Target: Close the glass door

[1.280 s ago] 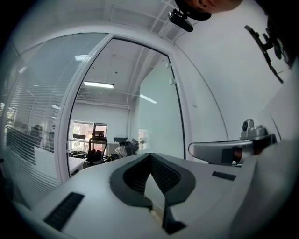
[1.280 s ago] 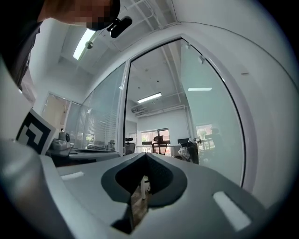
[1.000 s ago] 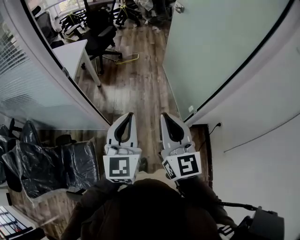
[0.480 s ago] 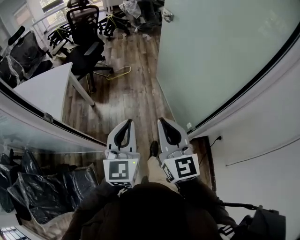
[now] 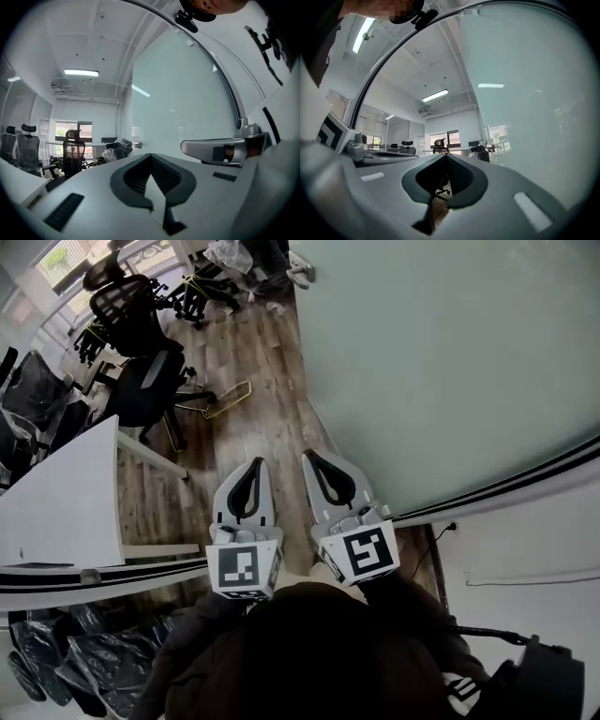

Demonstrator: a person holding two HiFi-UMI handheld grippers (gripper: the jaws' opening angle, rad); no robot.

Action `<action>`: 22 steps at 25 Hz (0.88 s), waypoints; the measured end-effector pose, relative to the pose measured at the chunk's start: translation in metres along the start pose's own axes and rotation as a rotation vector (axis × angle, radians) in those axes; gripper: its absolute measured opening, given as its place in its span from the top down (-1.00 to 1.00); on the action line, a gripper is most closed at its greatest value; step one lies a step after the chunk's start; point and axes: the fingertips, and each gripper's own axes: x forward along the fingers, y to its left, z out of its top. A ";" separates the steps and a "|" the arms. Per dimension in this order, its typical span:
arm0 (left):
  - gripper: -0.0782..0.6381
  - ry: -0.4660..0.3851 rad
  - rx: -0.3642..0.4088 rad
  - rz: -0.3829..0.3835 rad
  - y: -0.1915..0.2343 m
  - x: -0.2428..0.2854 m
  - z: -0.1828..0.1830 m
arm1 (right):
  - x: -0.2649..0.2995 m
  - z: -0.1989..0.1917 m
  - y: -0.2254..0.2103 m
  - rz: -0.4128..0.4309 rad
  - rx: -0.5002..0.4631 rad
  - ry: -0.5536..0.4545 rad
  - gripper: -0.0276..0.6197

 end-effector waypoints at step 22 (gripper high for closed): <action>0.79 0.025 -0.033 -0.013 0.226 0.269 0.018 | 0.347 -0.015 -0.071 0.026 -0.001 0.097 0.91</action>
